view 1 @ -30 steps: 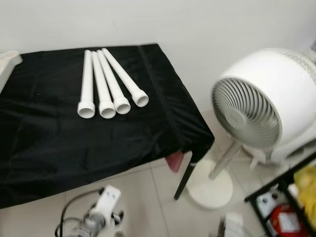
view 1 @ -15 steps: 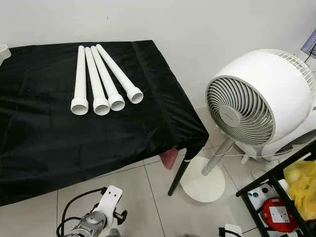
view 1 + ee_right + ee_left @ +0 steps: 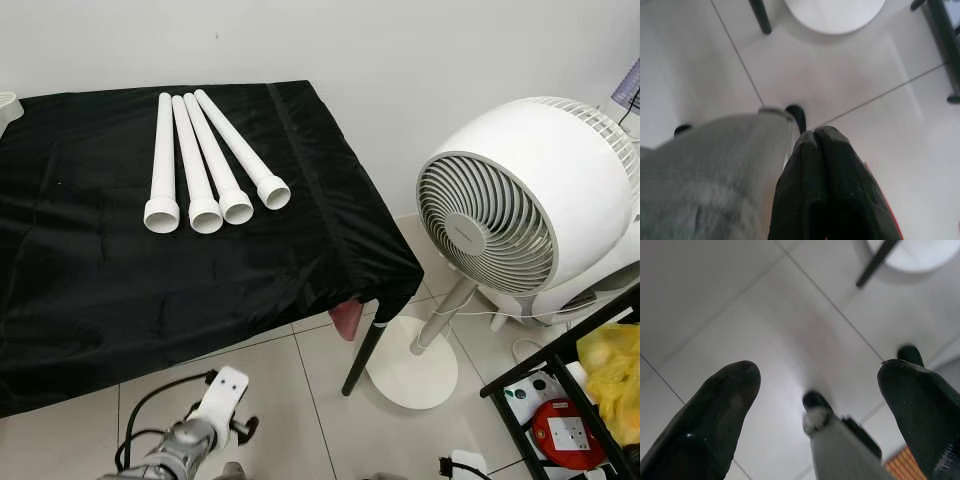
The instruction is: Building children table
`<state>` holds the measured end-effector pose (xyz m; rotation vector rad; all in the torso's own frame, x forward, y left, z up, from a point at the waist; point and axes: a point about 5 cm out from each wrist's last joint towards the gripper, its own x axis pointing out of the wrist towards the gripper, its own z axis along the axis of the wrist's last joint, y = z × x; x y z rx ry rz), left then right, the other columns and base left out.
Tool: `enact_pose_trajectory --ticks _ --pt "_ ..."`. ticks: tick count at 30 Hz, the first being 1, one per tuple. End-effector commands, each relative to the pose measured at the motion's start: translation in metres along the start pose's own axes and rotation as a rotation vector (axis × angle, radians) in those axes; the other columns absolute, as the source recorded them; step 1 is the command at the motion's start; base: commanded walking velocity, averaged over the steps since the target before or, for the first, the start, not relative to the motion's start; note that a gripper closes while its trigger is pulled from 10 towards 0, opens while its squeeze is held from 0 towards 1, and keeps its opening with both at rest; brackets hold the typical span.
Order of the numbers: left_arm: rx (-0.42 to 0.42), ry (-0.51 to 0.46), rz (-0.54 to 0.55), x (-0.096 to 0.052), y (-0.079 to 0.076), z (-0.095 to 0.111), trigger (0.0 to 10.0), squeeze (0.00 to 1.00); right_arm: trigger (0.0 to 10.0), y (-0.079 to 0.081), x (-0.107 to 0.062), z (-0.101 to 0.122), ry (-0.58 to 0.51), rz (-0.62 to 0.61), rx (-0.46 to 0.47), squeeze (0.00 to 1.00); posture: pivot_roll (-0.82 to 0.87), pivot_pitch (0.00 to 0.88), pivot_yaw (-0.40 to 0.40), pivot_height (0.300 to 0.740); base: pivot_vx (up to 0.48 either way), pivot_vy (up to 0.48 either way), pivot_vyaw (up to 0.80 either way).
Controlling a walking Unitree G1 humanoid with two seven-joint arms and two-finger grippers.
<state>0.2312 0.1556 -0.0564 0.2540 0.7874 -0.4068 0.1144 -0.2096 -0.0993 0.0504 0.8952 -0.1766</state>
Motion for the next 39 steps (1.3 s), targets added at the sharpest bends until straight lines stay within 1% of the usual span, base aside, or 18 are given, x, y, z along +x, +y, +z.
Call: enact_pose_trajectory --ticks 1,6,8,10,12,13,16,17,20,21,24,25,29,31,32,39 --pt "-0.009 -0.022 -0.029 0.001 -0.003 0.004 10.0 0.00 10.0 -0.007 0.001 0.005 -0.024 -0.011 0.008 0.00 0.01 0.000 -0.021 0.740 0.000 0.000 0.00" --pt "-0.006 -0.025 -0.031 0.001 -0.004 0.005 10.0 0.00 10.0 -0.012 0.003 0.014 -0.057 -0.027 0.029 0.00 0.01 0.000 -0.015 0.740 0.000 0.000 0.00" --pt "-0.008 -0.023 -0.030 0.001 -0.004 0.004 10.0 0.00 10.0 -0.011 0.003 0.016 -0.069 -0.028 0.030 0.00 0.00 0.000 -0.012 0.740 0.000 0.000 0.00" --pt "-0.041 -0.034 -0.025 0.001 -0.003 0.005 10.0 0.00 10.0 -0.004 0.007 0.033 -0.154 -0.008 0.068 0.00 0.00 0.000 -0.005 0.740 0.000 0.000 0.00" --pt "-0.059 -0.045 -0.004 0.001 0.000 0.006 10.0 0.00 10.0 0.003 0.010 0.048 -0.228 0.012 0.076 0.00 -0.01 0.000 0.002 0.740 0.000 0.000 0.00" --pt "-0.074 -0.043 0.012 0.001 0.002 0.007 10.0 0.00 10.0 0.005 0.011 0.051 -0.240 0.020 0.080 0.00 -0.02 0.000 0.007 0.740 0.000 0.000 0.00" --pt "-0.084 -0.041 0.022 0.001 0.003 0.007 10.0 0.00 10.0 0.006 0.011 0.052 -0.244 0.025 0.082 0.00 -0.02 0.000 0.007 0.740 0.000 0.000 0.00" --pt "-0.083 -0.034 0.027 0.001 0.004 0.006 10.0 0.00 10.0 0.007 0.011 0.052 -0.243 0.039 0.087 1.00 -0.02 0.000 0.011 0.740 0.000 0.000 0.00" --pt "-0.071 -0.024 0.038 0.001 0.004 0.005 10.0 0.00 10.0 0.007 0.011 0.052 -0.241 0.039 0.082 1.00 -0.01 0.000 0.013 0.740 0.000 0.000 0.00" --pt "-0.070 -0.021 0.038 0.001 0.004 0.005 10.0 0.00 10.0 0.007 0.011 0.052 -0.239 0.039 0.066 1.00 -0.01 0.000 0.016 0.740 0.000 0.000 0.00" --pt "-0.083 -0.019 0.040 0.001 0.004 0.005 10.0 0.00 10.0 0.007 0.011 0.052 -0.242 0.049 0.061 1.00 -0.01 0.000 0.021 0.740 0.000 0.000 0.00" --pt "-0.113 -0.032 0.030 0.001 0.004 0.006 10.0 1.00 10.0 0.006 0.011 0.052 -0.241 0.044 0.053 1.00 -0.01 0.000 0.023 0.740 0.000 0.000 0.00" --pt "-0.132 -0.050 0.006 0.001 0.003 0.008 10.0 1.00 10.0 0.006 0.011 0.052 -0.235 0.047 0.052 1.00 -0.01 0.000 0.021 0.740 0.000 0.000 0.00" --pt "-0.122 -0.048 0.006 0.001 0.004 0.008 10.0 1.00 10.0 0.005 0.011 0.051 -0.231 0.044 0.048 1.00 -0.01 0.000 0.021 0.740 0.000 0.000 0.00" --pt "-0.098 -0.045 0.011 0.001 0.005 0.009 10.0 1.00 10.0 0.006 0.011 0.050 -0.224 0.042 0.047 1.00 0.00 0.000 0.009 0.740 0.000 0.000 0.00" --pt "-0.084 -0.039 0.003 0.000 0.006 0.008 10.0 1.00 10.0 0.006 0.011 0.046 -0.199 0.039 0.056 1.00 -0.01 0.000 -0.011 0.740 0.000 0.000 0.00"
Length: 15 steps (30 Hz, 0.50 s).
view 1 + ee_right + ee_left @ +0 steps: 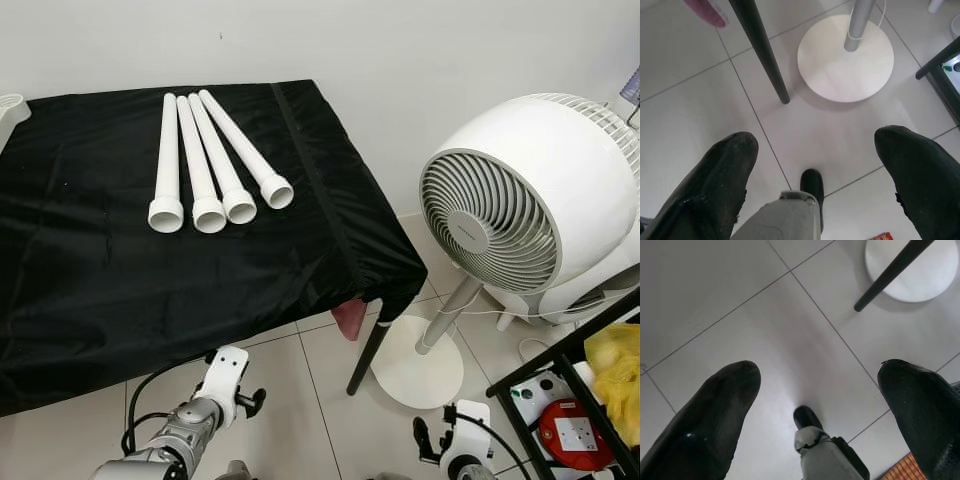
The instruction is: Building children table
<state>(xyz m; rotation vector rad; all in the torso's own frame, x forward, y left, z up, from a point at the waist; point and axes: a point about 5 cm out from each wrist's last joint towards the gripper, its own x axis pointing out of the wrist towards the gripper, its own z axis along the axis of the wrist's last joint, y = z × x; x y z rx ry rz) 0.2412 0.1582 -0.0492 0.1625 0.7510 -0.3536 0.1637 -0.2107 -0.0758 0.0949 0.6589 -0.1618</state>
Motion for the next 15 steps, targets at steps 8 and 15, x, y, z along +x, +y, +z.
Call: enact_pose_trajectory --ticks 8,15 --pt "0.032 0.014 -0.008 -0.0007 0.0021 -0.0009 10.0 0.00 10.0 -0.0034 -0.0033 -0.0078 0.034 -0.031 0.034 0.00 0.00 0.000 -0.041 0.740 0.000 0.000 0.00" --pt "0.017 0.014 0.007 -0.0013 0.0037 -0.0022 10.0 0.00 10.0 -0.0021 -0.0017 -0.0052 0.029 -0.017 0.022 0.00 0.00 0.000 -0.049 0.740 0.000 0.000 0.00"
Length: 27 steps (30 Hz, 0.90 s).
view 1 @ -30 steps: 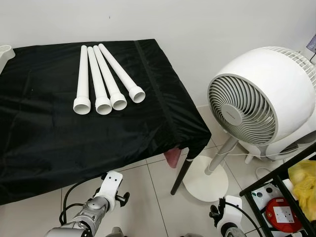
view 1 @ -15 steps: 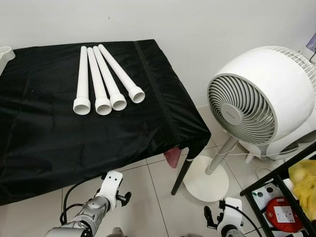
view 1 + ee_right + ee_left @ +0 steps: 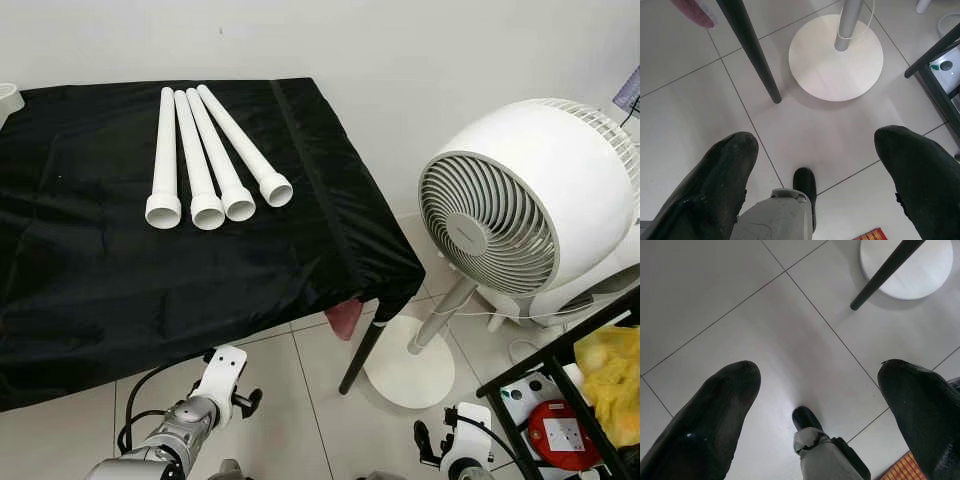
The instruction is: Building children table
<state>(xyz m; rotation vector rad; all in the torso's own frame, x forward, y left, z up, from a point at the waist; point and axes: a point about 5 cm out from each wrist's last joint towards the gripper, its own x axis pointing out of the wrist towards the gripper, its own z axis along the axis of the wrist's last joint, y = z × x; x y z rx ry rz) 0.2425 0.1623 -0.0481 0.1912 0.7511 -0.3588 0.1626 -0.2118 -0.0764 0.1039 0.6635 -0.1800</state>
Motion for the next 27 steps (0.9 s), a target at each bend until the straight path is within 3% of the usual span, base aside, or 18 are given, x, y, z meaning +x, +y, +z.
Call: enact_pose_trajectory --ticks 1,4,8,14,20,27 --pt "-0.011 0.008 0.001 -0.0003 -0.0007 -0.0027 10.0 0.00 10.0 -0.0009 -0.0013 -0.0042 0.024 -0.003 0.008 0.00 0.00 0.000 -0.049 0.740 0.000 0.000 0.00" --pt "-0.054 0.005 0.005 -0.0002 -0.0016 -0.0034 10.0 0.00 10.0 -0.0018 0.0000 -0.0012 0.015 -0.002 -0.013 0.00 0.01 0.000 -0.050 0.740 0.000 0.000 0.00" --pt "-0.048 0.001 0.018 0.0003 -0.0019 -0.0024 10.0 0.00 10.0 -0.0026 0.0009 0.0009 0.012 -0.004 -0.030 0.00 0.01 0.000 -0.043 0.740 0.000 0.000 0.00" --pt "-0.105 -0.001 0.020 0.0014 -0.0028 -0.0004 10.0 0.00 10.0 0.0005 0.0030 0.0030 0.014 -0.006 -0.041 0.00 0.02 0.000 -0.034 0.740 0.000 0.000 0.76" --pt "-0.085 0.000 0.039 0.0018 -0.0012 0.0015 10.0 0.00 10.0 0.0009 0.0032 0.0028 0.018 -0.011 -0.033 0.00 0.02 0.000 -0.030 0.740 0.000 0.000 0.80" --pt "-0.100 -0.005 0.056 0.0016 0.0022 0.0033 10.0 0.00 10.0 -0.0025 0.0024 0.0008 0.029 -0.033 -0.006 0.00 0.01 0.000 -0.018 0.740 0.000 0.000 0.00"
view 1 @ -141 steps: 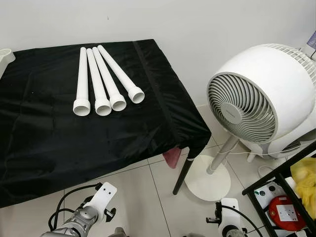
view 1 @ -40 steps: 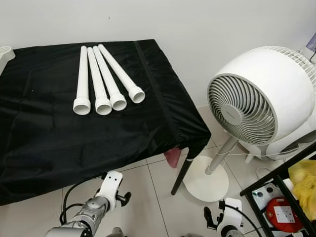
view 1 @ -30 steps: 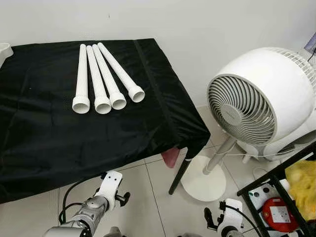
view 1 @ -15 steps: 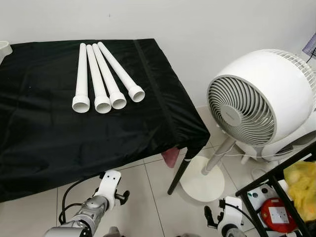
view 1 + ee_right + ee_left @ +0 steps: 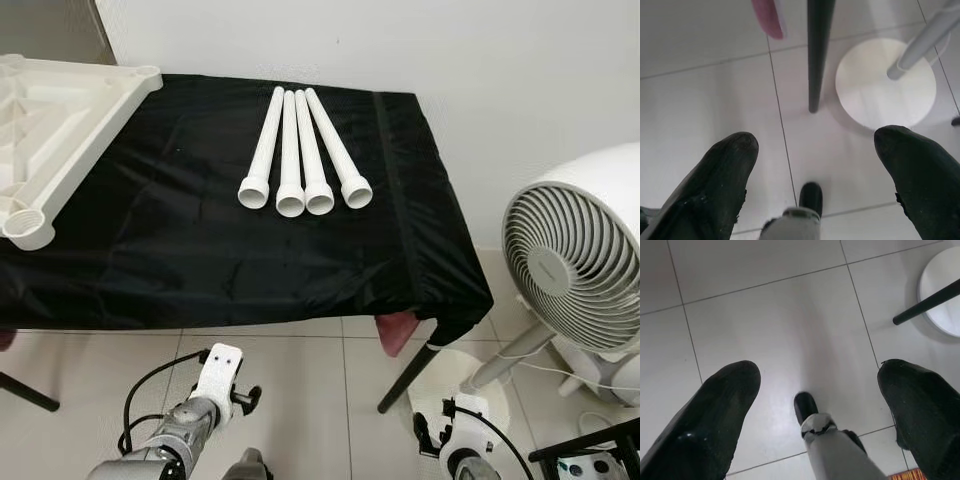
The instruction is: Building children table
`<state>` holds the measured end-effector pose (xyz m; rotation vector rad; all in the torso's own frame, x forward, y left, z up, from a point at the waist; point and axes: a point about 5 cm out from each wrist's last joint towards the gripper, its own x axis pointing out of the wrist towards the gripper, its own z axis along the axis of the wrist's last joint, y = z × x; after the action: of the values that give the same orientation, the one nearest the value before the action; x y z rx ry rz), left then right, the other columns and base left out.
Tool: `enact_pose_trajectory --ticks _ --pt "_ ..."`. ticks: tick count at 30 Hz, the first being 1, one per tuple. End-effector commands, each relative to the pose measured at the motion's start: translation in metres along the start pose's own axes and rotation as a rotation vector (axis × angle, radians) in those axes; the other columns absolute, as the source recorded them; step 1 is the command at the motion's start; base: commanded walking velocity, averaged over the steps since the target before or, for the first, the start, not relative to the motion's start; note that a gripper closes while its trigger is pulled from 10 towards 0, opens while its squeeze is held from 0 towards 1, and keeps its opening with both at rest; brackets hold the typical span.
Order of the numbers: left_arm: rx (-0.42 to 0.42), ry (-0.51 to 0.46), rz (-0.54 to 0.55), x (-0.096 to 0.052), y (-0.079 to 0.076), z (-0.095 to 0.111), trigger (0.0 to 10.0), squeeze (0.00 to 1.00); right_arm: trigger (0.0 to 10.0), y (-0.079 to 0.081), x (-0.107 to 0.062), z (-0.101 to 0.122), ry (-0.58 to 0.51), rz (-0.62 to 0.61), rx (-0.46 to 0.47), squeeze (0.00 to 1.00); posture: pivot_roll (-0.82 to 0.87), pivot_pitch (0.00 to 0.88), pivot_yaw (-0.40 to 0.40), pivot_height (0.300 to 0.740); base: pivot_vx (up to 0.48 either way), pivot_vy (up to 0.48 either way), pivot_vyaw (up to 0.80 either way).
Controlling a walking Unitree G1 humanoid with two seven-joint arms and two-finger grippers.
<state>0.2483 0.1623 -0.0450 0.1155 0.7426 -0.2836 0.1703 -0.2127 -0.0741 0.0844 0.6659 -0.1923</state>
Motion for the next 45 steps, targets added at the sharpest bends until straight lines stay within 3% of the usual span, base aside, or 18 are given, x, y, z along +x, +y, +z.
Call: enact_pose_trajectory --ticks 1,15,25,45 --pt "-0.007 0.013 0.016 0.000 0.001 -0.003 10.0 0.00 10.0 -0.004 -0.002 -0.006 0.031 -0.018 0.006 0.00 0.01 0.000 -0.018 0.740 0.000 0.000 0.00" --pt "-0.008 0.017 0.030 0.001 -0.001 -0.002 10.0 0.00 10.0 -0.005 -0.006 -0.014 0.066 -0.030 0.008 0.00 0.00 0.000 -0.015 0.740 0.000 0.091 0.00" --pt "0.003 0.026 0.018 0.002 -0.008 -0.005 10.0 0.00 10.0 -0.001 -0.008 -0.018 0.077 -0.015 -0.008 0.00 0.00 0.000 -0.013 0.740 0.000 0.351 0.00" --pt "-0.001 0.030 0.026 0.001 -0.006 -0.005 10.0 0.00 10.0 -0.003 -0.011 -0.025 0.105 -0.022 -0.011 0.00 0.00 0.000 -0.015 0.740 0.000 0.369 0.00"
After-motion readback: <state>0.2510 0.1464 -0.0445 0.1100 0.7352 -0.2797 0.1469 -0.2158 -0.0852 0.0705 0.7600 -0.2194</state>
